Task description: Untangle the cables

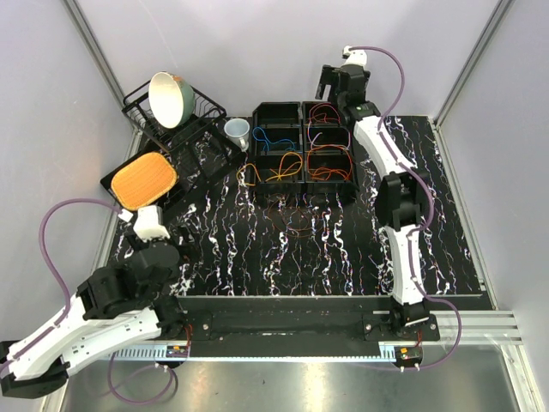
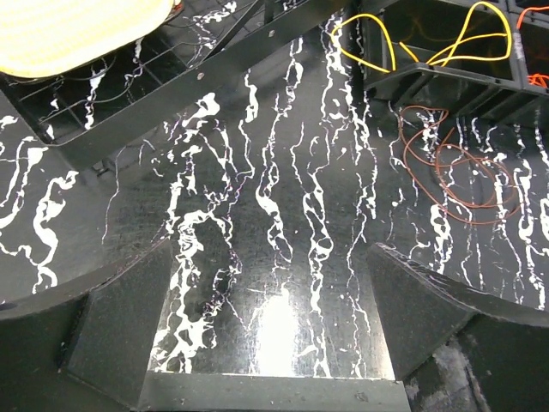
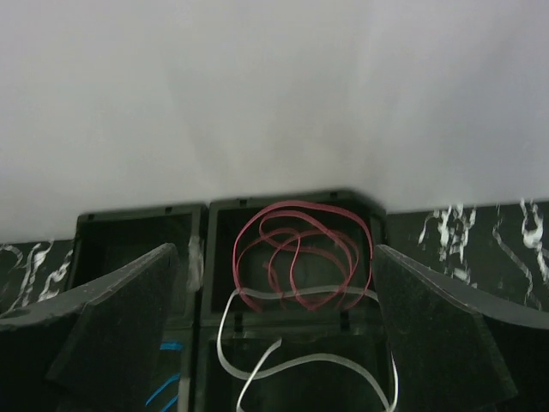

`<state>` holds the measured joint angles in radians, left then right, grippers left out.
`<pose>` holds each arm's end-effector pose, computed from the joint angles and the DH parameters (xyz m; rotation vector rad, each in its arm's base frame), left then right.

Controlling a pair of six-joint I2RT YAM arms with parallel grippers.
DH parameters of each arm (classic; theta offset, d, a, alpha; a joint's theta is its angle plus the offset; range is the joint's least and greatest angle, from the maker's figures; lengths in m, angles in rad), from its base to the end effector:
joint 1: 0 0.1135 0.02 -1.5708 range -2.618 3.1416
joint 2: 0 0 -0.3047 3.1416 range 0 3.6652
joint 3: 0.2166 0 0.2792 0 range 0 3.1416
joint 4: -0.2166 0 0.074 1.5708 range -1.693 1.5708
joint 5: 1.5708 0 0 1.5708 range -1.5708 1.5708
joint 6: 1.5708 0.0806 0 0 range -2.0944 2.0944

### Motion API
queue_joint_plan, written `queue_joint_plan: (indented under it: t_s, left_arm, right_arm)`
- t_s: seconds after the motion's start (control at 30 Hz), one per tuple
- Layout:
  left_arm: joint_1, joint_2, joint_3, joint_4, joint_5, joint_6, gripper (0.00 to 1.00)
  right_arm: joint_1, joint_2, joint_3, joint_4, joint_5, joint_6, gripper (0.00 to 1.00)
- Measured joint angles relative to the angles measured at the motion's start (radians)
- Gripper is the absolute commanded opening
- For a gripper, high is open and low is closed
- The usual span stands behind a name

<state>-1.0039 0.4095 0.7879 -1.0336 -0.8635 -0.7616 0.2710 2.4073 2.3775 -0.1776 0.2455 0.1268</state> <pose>0.0903 -0.0278 0.3143 -0.2019 1.9715 -0.1701 0.6503 0.1603 0.3382 0.0491 1.7717 0.0695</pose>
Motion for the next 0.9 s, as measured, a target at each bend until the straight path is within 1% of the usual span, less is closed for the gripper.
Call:
queue_joint_plan:
  t_s: [0.17,0.23,0.3,0.4,0.47,0.5,0.57,0.67,0.77,0.83,0.9]
  left_arm:
    - [0.0,0.018,0.023,-0.011,0.015,-0.012,0.99]
    - [0.0,0.004,0.035,-0.008,0.019,-0.044,0.99]
    - [0.0,-0.064,0.028,0.017,0.021,-0.067,0.99]
    - [0.0,-0.237,-0.039,0.124,0.019,-0.057,0.99]
    - [0.002,-0.29,-0.06,0.155,0.016,-0.049,0.99]
    - [0.002,-0.285,-0.061,0.167,0.013,-0.044,0.99]
    - [0.002,-0.201,-0.04,0.171,0.01,-0.033,0.99]
    - [0.002,0.027,0.039,0.165,0.008,-0.008,0.99]
    - [0.01,0.278,0.128,0.197,0.028,0.06,0.99]
    - [0.042,0.436,0.194,0.22,0.08,0.108,0.99]
    - [0.1,0.569,0.257,0.254,0.174,0.148,0.99]
  right_arm:
    - [0.0,-0.195,-0.241,-0.018,-0.037,0.146,1.0]
    - [0.0,-0.281,-0.333,-0.019,-0.071,0.213,0.98]
    - [0.0,-0.371,-0.424,-0.017,-0.127,0.288,0.97]
    - [0.0,-0.463,-0.53,-0.005,-0.209,0.377,0.95]
    - [0.0,-0.513,-0.593,-0.006,-0.261,0.426,0.94]
    - [0.0,-0.532,-0.621,-0.01,-0.286,0.447,0.93]
    - [0.0,-0.567,-0.678,-0.021,-0.33,0.478,0.93]
    - [0.001,-0.616,-0.763,-0.046,-0.37,0.5,0.93]
    - [0.002,-0.668,-0.83,-0.097,-0.379,0.503,0.93]
    - [0.002,-0.693,-0.844,-0.13,-0.379,0.498,0.93]
    - [0.003,-0.726,-0.849,-0.17,-0.378,0.486,0.93]
